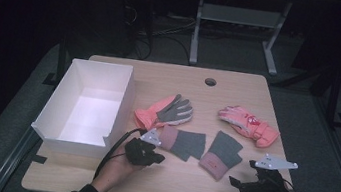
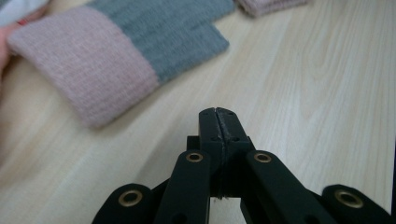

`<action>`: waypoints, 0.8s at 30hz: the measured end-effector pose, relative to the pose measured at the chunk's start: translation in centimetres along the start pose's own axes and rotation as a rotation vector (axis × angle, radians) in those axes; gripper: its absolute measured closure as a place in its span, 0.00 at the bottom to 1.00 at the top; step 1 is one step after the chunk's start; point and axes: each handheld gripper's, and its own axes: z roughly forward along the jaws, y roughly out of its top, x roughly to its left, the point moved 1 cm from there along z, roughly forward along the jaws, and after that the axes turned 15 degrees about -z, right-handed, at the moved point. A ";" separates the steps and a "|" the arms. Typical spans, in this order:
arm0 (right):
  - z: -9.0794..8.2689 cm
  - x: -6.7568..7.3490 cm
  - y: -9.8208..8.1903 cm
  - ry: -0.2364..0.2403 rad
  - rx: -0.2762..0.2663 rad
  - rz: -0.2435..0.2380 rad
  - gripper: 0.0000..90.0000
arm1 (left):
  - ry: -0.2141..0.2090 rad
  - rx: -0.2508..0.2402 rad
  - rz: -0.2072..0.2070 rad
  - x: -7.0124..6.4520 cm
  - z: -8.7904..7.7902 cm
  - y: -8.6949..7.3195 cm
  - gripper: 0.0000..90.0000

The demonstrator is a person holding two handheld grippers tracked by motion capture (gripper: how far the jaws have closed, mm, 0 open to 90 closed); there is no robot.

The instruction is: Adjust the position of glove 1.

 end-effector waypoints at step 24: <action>0.1 0.1 0.1 0.016 -0.019 0.016 0.03 | 0.132 -0.079 -0.025 2.6 2.2 6.2 1.00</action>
